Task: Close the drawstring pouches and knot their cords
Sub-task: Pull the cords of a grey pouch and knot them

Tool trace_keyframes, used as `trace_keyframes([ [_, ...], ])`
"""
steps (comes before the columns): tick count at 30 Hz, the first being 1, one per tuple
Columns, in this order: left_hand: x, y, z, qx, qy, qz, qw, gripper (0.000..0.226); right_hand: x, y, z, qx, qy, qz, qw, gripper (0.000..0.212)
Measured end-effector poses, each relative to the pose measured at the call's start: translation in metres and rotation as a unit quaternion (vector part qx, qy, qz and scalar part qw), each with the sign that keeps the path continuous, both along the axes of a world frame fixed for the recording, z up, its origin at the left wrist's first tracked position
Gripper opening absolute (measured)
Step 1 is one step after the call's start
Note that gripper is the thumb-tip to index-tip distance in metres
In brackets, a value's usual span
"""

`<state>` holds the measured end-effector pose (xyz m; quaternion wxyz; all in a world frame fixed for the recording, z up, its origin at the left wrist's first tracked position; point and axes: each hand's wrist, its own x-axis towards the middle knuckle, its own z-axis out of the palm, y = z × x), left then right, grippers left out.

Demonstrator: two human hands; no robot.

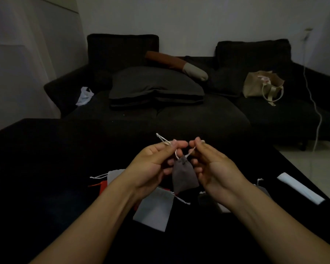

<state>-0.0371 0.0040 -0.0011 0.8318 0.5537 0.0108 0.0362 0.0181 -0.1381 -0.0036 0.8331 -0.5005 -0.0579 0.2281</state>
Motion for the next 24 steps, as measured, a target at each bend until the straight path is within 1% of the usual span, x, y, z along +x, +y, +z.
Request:
trace_keyframes([
  [2, 0.0, 0.0, -0.001, 0.054, 0.006, -0.006, 0.998, 0.03, 0.0, -0.002, -0.001, -0.044, -0.038, -0.001, 0.998, 0.017],
  [4, 0.002, -0.001, -0.004, 0.114, 0.026, 0.035, 0.993, 0.033, 0.0, -0.003, -0.001, -0.081, -0.081, -0.015, 0.993, 0.021],
  [6, 0.003, -0.002, -0.005, 0.153, 0.039, 0.074, 0.985, 0.035, 0.0, -0.004, -0.002, -0.112, -0.152, -0.034, 0.982, 0.022],
  [8, 0.002, -0.003, -0.004, 0.162, 0.049, 0.09, 0.981, 0.036, -0.001, -0.005, -0.001, -0.144, -0.233, -0.057, 0.96, 0.018],
  [10, 0.001, -0.001, -0.004, 0.196, 0.049, 0.092, 0.975, 0.038, -0.001, -0.007, 0.0, -0.159, -0.319, -0.072, 0.931, 0.013],
  [12, -0.002, -0.002, -0.003, 0.23, 0.042, 0.066, 0.97, 0.041, 0.001, -0.007, 0.0, -0.165, -0.405, -0.079, 0.896, 0.01],
  [14, -0.004, -0.005, -0.001, 0.24, 0.048, 0.055, 0.968, 0.043, 0.004, -0.008, -0.002, -0.164, -0.455, -0.081, 0.871, 0.011],
  [16, -0.006, -0.007, 0.002, 0.239, 0.064, 0.058, 0.967, 0.035, 0.006, -0.009, -0.002, -0.163, -0.471, -0.059, 0.865, 0.011],
  [18, -0.008, -0.009, 0.004, 0.173, 0.083, 0.028, 0.981, 0.025, 0.007, -0.011, -0.001, -0.174, -0.482, -0.03, 0.858, 0.014],
  [20, -0.009, -0.008, 0.006, 0.111, 0.075, -0.012, 0.991, 0.02, 0.007, -0.011, -0.001, -0.172, -0.477, -0.008, 0.862, 0.016],
  [21, -0.009, -0.008, 0.006, 0.115, 0.062, -0.027, 0.991, 0.017, 0.006, -0.011, -0.001, -0.167, -0.464, -0.001, 0.87, 0.016],
  [24, -0.008, -0.009, 0.001, 0.208, 0.017, -0.042, 0.977, 0.012, 0.006, -0.011, -0.002, -0.168, -0.43, -0.006, 0.887, 0.014],
])
